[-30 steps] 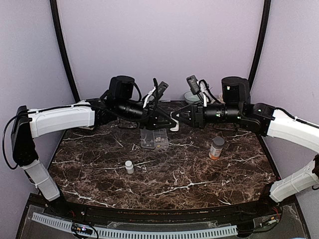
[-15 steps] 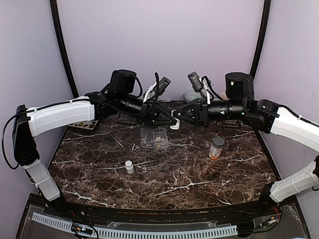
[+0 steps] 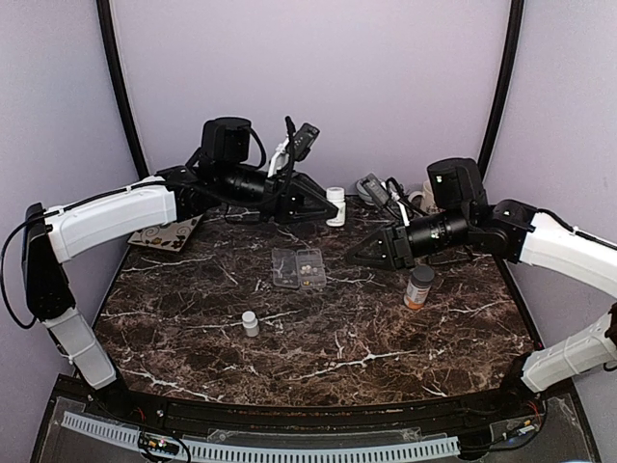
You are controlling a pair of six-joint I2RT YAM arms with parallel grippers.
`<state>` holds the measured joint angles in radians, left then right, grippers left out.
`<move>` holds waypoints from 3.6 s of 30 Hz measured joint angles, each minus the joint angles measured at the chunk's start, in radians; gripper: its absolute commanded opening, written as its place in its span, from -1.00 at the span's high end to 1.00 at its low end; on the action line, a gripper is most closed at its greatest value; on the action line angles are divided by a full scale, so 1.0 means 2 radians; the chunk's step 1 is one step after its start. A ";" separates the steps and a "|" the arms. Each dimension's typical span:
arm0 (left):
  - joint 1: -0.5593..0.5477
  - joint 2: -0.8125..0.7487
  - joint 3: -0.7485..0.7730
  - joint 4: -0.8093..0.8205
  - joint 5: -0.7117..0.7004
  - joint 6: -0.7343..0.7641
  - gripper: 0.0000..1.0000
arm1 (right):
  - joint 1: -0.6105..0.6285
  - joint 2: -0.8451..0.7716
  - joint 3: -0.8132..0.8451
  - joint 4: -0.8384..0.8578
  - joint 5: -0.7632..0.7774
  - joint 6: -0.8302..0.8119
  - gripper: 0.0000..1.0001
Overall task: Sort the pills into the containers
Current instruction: Screw the lid of the pill bottle onto the pill bottle.
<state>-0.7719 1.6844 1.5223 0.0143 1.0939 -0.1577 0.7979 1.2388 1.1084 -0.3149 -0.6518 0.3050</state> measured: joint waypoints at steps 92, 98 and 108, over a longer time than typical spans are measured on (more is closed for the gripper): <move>-0.037 0.011 0.022 -0.085 -0.260 0.098 1.00 | 0.098 0.140 0.292 -0.217 0.430 0.043 0.49; -0.031 0.011 0.022 -0.082 -0.202 0.086 1.00 | 0.088 0.098 0.243 -0.183 0.380 0.025 0.49; -0.018 0.011 0.022 -0.044 -0.083 0.031 1.00 | 0.062 0.039 0.178 -0.104 0.260 -0.005 0.48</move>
<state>-0.8082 1.7058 1.5654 -0.0746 0.9272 -0.0948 0.9226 1.3163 1.4639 -0.5224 -0.1314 0.2955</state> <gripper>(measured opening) 0.274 0.260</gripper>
